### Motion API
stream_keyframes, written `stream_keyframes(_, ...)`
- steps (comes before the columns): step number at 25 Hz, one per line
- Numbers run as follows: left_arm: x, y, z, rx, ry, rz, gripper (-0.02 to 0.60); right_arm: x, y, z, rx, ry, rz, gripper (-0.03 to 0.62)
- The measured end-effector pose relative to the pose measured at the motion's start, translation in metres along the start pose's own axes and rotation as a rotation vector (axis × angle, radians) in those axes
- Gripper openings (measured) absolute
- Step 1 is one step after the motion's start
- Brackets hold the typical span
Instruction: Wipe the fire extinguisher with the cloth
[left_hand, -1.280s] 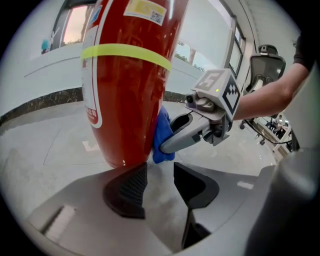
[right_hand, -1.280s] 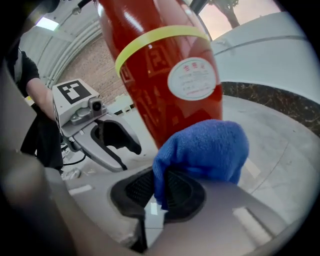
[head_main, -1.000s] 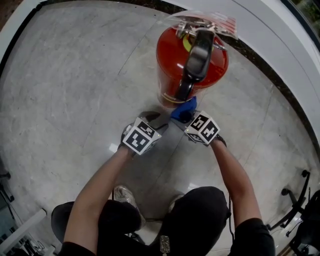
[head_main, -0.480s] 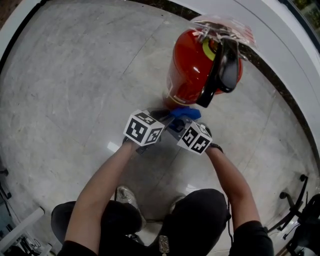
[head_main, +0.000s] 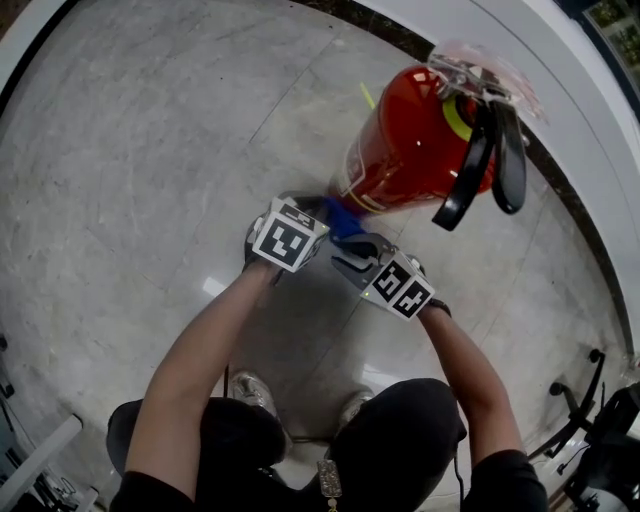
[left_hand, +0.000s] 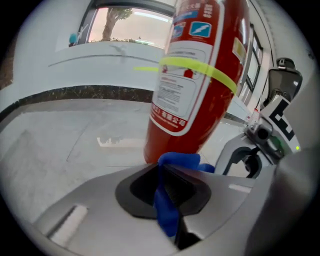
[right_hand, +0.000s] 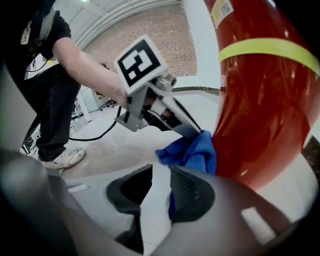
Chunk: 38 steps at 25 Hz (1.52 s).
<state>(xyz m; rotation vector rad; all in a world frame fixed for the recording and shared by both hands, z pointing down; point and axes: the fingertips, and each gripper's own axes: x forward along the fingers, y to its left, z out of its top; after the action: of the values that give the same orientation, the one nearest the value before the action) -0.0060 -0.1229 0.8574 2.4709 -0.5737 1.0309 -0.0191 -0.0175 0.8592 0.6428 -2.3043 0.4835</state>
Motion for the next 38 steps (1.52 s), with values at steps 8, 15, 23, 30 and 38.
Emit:
stream_keyframes(8, 0.016, 0.041, 0.044, 0.062, -0.038, -0.018, 0.029, -0.037, 0.024, 0.013, 0.116, 0.002, 0.068, 0.101)
stream_keyframes(15, 0.041, 0.058, 0.065, 0.147, -0.052, -0.092, 0.029, -0.074, 0.051, 0.024, 0.111, 0.055, 0.114, 0.101)
stream_keyframes(23, 0.074, 0.058, 0.086, -0.012, -0.091, -0.253, 0.028, -0.11, 0.061, 0.019, 0.145, 0.108, 0.087, 0.101)
stream_keyframes(30, 0.089, 0.055, 0.1, -0.094, -0.128, -0.287, 0.028, -0.123, 0.059, 0.015, 0.198, 0.103, 0.043, 0.101)
stream_keyframes(38, 0.054, 0.056, 0.068, -0.168, -0.118, -0.298, 0.028, -0.113, 0.035, 0.024, 0.143, 0.064, 0.058, 0.101)
